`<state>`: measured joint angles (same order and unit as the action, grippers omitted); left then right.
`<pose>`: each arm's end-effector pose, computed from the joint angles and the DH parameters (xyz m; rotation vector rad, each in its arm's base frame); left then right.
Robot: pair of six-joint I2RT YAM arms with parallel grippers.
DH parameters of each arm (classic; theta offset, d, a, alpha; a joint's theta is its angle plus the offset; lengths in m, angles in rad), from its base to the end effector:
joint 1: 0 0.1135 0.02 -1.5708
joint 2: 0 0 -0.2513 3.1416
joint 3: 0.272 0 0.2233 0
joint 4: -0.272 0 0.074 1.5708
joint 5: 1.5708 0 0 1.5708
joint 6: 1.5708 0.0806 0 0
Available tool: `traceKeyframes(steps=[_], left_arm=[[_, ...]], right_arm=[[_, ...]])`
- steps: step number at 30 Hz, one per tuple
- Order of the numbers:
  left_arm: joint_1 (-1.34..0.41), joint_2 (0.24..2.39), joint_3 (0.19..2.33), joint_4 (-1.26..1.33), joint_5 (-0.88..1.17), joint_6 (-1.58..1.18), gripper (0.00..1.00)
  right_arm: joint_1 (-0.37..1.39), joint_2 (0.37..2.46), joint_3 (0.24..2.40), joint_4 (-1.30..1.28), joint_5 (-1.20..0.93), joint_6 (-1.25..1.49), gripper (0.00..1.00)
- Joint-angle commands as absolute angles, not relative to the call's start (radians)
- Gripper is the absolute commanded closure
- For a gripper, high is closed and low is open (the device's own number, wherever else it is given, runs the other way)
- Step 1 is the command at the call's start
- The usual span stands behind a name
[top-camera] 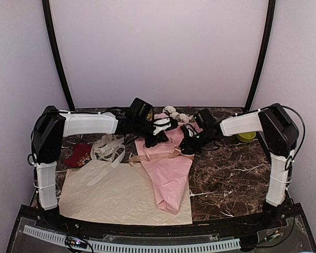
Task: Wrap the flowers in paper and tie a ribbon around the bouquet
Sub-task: Cross the ribbon over the folded bouquet.
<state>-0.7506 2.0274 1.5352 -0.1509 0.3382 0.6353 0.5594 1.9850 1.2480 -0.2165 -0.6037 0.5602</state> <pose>0.3246 -0.3393 0.2003 1.5485 1.5711 -0.4380 0.3164 0.2521 0.1290 -0.2666 2.6964 1.1679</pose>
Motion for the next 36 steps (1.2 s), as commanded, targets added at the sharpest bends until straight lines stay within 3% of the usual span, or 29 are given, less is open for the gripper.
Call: traceKeyframes(steps=[1,7,11,21,25,29,36], left_arm=[[-0.744,1.97,1.496,-0.187,0.367,0.658,1.0],[-0.706,1.94,1.456,-0.088,0.364,0.562,1.0],[-0.703,1.954,1.447,-0.07,0.337,0.558,1.0],[-0.699,2.005,1.43,-0.079,0.275,0.567,1.0],[-0.7,2.024,1.418,-0.069,0.296,0.558,1.0],[-0.7,2.041,1.417,-0.077,0.301,0.553,1.0],[-0.7,2.049,1.41,-0.085,0.298,0.566,1.0]], right_arm=[[0.567,1.991,1.264,-0.164,-0.733,0.559,1.0],[0.586,2.015,1.239,-0.257,-0.826,0.475,1.0],[0.594,2.002,1.233,-0.363,-0.833,0.395,0.95],[0.592,1.926,1.222,-0.564,-0.782,0.287,0.68],[0.576,1.891,1.239,-0.528,-0.732,0.356,0.66],[0.566,1.908,1.31,-0.613,-0.551,0.366,0.61],[0.563,1.86,1.359,-0.582,-0.49,0.388,0.69]])
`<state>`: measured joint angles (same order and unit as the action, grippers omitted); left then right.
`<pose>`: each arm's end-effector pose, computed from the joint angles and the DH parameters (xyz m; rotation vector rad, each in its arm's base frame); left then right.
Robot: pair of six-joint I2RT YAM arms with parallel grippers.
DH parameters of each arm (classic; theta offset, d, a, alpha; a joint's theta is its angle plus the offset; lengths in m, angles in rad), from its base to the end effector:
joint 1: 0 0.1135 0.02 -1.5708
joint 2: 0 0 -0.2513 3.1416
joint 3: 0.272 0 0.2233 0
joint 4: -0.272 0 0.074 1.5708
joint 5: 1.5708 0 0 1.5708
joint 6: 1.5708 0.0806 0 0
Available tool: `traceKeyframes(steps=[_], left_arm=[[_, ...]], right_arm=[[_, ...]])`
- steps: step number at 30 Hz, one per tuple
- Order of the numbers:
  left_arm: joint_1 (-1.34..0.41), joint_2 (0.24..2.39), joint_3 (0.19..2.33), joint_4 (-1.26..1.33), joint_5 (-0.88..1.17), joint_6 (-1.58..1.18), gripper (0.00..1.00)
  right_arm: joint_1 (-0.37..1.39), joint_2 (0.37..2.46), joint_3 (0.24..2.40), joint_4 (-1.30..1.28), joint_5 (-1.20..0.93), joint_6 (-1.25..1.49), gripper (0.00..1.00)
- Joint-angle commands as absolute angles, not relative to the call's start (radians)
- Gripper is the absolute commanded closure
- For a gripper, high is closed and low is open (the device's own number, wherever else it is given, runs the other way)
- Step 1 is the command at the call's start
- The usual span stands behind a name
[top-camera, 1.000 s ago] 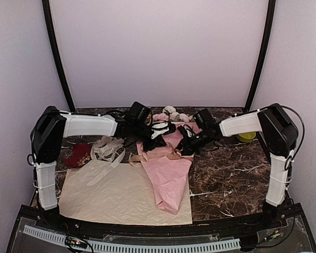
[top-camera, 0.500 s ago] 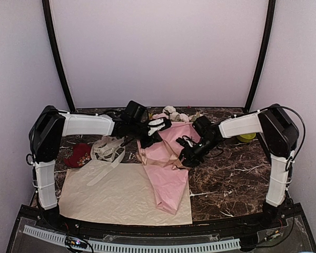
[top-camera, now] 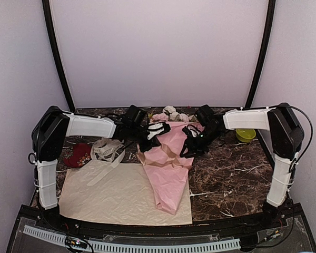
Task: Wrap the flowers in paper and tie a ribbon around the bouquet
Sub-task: Cross the ribbon over the folded bouquet.
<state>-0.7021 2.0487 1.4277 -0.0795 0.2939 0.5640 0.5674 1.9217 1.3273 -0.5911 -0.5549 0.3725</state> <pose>0.3369 -0.3155 0.1629 1.4638 1.7317 -0.4066 0.2907 0.2356 0.1467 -0.4407 2.8587 0.9884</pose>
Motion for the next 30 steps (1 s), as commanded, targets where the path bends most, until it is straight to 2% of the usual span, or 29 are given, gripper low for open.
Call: traceKeyframes(steps=[1,3,5,7,12,16,24,30], left_arm=[[-0.699,2.049,1.41,-0.085,0.298,0.565,1.0],[-0.7,2.051,1.411,-0.085,0.298,0.566,1.0],[-0.699,2.054,1.411,-0.085,0.296,0.566,1.0],[-0.699,2.055,1.412,-0.084,0.295,0.565,1.0],[-0.699,2.057,1.407,-0.079,0.296,0.56,1.0],[-0.699,2.061,1.409,-0.082,0.301,0.554,1.0],[-0.698,2.063,1.411,-0.086,0.307,0.549,1.0],[-0.698,2.065,1.413,-0.091,0.308,0.551,1.0]], right_arm=[[0.563,1.848,1.358,-0.573,-0.49,0.386,0.7],[0.564,1.825,1.342,-0.565,-0.491,0.379,0.74],[0.569,1.799,1.311,-0.553,-0.487,0.374,0.83],[0.589,1.756,1.261,-0.506,-0.486,0.38,0.88],[0.66,1.627,1.092,-0.259,-0.505,0.458,0.89],[0.711,1.601,0.974,-0.053,-0.548,0.556,0.89],[0.739,1.611,0.876,-0.047,-0.382,0.614,0.9],[0.739,1.631,0.912,-0.097,-0.269,0.586,0.84]])
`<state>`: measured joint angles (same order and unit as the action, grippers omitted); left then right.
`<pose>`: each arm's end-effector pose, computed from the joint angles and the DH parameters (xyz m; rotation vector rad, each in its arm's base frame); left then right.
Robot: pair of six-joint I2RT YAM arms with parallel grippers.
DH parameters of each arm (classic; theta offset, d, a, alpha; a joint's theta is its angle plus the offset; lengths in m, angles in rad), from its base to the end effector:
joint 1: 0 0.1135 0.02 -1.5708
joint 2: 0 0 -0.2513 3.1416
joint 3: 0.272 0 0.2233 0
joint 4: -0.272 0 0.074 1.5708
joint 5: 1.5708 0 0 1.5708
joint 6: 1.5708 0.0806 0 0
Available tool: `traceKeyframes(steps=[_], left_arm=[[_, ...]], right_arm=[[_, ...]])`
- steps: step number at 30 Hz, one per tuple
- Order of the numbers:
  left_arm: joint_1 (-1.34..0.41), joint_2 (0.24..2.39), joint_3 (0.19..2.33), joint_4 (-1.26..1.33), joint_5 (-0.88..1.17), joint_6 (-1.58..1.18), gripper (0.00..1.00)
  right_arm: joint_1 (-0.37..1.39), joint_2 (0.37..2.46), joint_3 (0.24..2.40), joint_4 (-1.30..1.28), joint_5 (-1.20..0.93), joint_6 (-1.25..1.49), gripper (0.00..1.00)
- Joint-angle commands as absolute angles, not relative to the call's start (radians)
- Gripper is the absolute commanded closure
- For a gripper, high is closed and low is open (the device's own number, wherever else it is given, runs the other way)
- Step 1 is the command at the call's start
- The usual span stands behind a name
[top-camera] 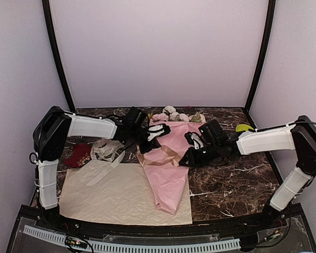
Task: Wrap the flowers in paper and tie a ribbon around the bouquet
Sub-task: Cross the ribbon over the folded bouquet.
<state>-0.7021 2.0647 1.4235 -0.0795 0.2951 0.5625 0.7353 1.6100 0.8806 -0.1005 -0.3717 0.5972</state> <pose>0.3368 -0.3156 0.1545 1.4727 1.7502 -0.4104 0.2257 0.2436 0.1560 -0.3685 2.5790 1.0077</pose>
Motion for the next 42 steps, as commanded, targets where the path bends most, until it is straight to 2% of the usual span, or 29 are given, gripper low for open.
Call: traceKeyframes(steps=[1,5,12,24,30,36,39,42], left_arm=[[-0.698,2.065,1.413,-0.091,0.308,0.551,1.0],[-0.698,2.065,1.413,-0.094,0.308,0.552,1.0],[-0.698,2.068,1.416,-0.101,0.31,0.551,1.0],[-0.698,2.071,1.425,-0.108,0.312,0.552,1.0],[-0.698,2.071,1.427,-0.108,0.319,0.547,1.0],[-0.698,2.072,1.43,-0.114,0.319,0.55,1.0],[-0.698,2.072,1.431,-0.113,0.319,0.549,1.0],[-0.698,2.072,1.431,-0.115,0.319,0.55,1.0]], right_arm=[[0.739,1.645,0.924,-0.105,-0.268,0.577,0.83],[0.739,1.7,0.98,-0.147,-0.263,0.542,0.83],[0.739,1.733,1.026,-0.119,-0.304,0.517,0.74],[0.767,1.811,1.082,-0.115,-0.295,0.489,0.65],[0.777,1.848,1.102,-0.122,-0.247,0.489,0.65],[0.789,1.873,1.127,-0.138,-0.181,0.476,0.58],[0.797,1.888,1.144,-0.145,-0.173,0.444,0.66],[0.797,1.905,1.146,-0.175,-0.168,0.428,0.83]])
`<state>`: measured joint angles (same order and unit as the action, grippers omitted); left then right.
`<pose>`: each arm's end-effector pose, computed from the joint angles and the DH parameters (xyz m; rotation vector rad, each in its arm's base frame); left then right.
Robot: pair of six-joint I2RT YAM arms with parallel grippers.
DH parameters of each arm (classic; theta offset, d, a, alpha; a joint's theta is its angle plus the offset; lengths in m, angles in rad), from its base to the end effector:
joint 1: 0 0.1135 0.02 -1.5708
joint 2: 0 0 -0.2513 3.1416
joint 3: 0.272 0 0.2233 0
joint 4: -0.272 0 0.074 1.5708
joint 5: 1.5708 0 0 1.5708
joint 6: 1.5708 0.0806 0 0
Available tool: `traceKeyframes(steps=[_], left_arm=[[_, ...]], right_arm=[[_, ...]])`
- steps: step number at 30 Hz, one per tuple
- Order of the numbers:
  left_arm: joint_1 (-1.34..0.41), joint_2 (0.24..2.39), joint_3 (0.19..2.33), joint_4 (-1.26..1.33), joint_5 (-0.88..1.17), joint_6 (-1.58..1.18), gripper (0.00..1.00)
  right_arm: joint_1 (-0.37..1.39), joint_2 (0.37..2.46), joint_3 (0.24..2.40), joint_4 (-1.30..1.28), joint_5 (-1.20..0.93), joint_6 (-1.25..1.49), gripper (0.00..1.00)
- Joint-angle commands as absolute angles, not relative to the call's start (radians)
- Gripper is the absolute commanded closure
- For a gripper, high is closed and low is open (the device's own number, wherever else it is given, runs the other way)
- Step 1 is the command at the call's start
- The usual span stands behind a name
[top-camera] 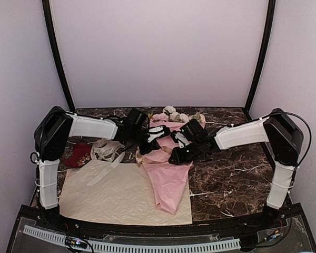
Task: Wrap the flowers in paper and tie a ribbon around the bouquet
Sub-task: Cross the ribbon over the folded bouquet.
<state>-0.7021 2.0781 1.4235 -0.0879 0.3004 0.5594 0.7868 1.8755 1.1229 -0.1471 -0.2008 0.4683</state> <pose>0.3362 -0.3156 0.1477 1.4823 1.7700 -0.4199 0.2630 0.2865 0.1302 -0.5049 2.5650 0.7480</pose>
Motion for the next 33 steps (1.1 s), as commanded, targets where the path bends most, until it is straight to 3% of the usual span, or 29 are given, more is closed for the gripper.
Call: traceKeyframes(steps=[1,6,21,33], left_arm=[[-0.698,2.072,1.431,-0.118,0.317,0.551,1.0],[-0.698,2.074,1.431,-0.119,0.312,0.552,1.0],[-0.65,2.064,1.451,-0.149,0.204,0.523,1.0],[-0.627,1.974,1.38,-0.161,0.167,0.494,1.0]], right_arm=[[0.797,1.905,1.146,-0.178,-0.173,0.426,0.86],[0.798,1.88,1.144,-0.193,-0.172,0.419,1.0],[0.709,1.613,1.045,-0.399,-0.261,0.393,1.0],[0.348,1.306,0.818,-0.351,-0.273,0.465,1.0]])
